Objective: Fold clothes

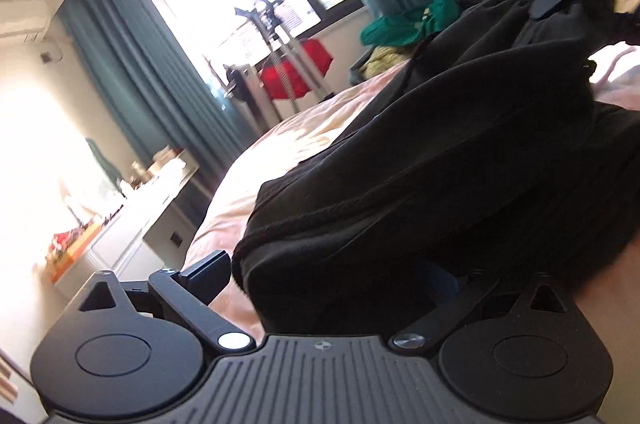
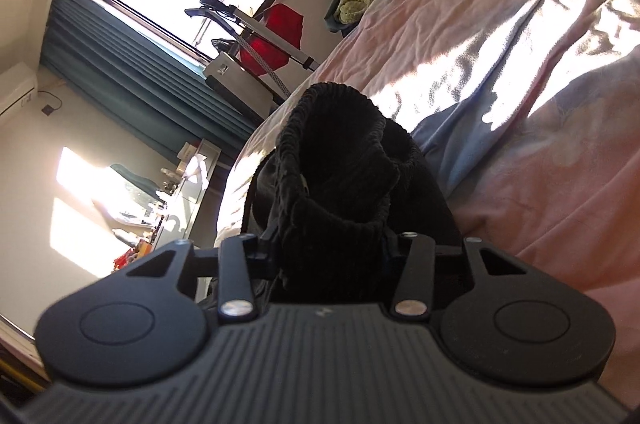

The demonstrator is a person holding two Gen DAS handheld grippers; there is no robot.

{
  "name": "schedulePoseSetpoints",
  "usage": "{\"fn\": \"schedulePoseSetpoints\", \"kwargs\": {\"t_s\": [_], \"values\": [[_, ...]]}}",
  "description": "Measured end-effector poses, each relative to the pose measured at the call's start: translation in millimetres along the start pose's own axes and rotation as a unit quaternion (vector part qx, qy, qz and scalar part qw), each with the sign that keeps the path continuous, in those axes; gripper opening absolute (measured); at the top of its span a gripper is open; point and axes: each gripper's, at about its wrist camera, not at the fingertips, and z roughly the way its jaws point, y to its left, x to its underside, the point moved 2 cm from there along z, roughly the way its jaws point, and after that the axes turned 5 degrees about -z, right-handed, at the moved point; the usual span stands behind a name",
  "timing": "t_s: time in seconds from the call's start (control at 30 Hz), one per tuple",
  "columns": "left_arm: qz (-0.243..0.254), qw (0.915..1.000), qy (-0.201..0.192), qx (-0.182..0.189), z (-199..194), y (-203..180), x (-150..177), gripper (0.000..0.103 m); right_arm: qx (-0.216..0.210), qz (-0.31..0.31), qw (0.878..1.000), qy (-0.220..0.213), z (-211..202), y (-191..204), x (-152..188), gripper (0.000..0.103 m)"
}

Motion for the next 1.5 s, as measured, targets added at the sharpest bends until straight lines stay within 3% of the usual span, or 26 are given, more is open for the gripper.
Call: {"fn": "schedulePoseSetpoints", "kwargs": {"t_s": [0.07,0.13,0.17,0.23,0.37,0.47,0.67,0.73,0.8,0.83,1.03,1.13,1.27,1.43,1.5], "values": [[-0.114,0.9926,0.032,0.028,8,29,-3,0.096,-0.047,0.027,0.998,-0.022,-7,-1,-7,0.046],[-0.228,0.97,0.064,0.053,14,58,1,0.095,-0.066,0.032,0.997,-0.038,-14,-1,-13,0.046],[-0.27,0.9578,0.075,0.063,17,69,3,0.095,-0.065,0.026,0.997,-0.043,-17,-1,-15,0.046],[-0.303,0.9473,0.076,0.07,16,78,6,0.095,-0.055,0.027,0.997,-0.038,-17,-5,-15,0.046],[-0.293,0.9517,0.066,0.066,12,79,11,0.095,0.0,0.05,0.999,-0.004,-11,-30,-1,0.046],[-0.298,0.9478,0.085,0.077,17,81,18,0.095,0.032,0.079,0.996,0.021,-4,-52,10,0.046],[-0.328,0.933,0.104,0.106,25,89,23,0.095,0.042,0.054,0.997,0.031,-4,-48,11,0.052],[-0.34,0.9273,0.108,0.112,24,92,24,0.095,0.054,0.054,0.996,0.042,-4,-50,13,0.06],[-0.349,0.923,0.113,0.115,22,95,24,0.095,0.072,0.059,0.994,0.054,-4,-56,15,0.083],[-0.353,0.9215,0.114,0.116,22,95,24,0.094,0.078,0.058,0.993,0.06,-4,-58,16,0.085],[-0.356,0.9208,0.115,0.109,20,97,23,0.094,0.061,0.08,0.991,0.088,9,-68,20,0.092],[-0.364,0.9195,0.112,0.099,21,99,23,0.094,0.012,0.081,0.99,0.115,21,-61,21,0.094],[-0.374,0.9157,0.112,0.094,22,103,24,0.094,0.031,0.017,0.991,0.132,30,-43,21,0.095],[-0.375,0.9157,0.11,0.094,23,102,24,0.094,0.02,0.052,0.989,0.138,49,-61,28,0.095],[-0.379,0.9136,0.111,0.096,24,103,24,0.094,0.013,0.034,0.989,0.143,52,-56,26,0.092]]}}
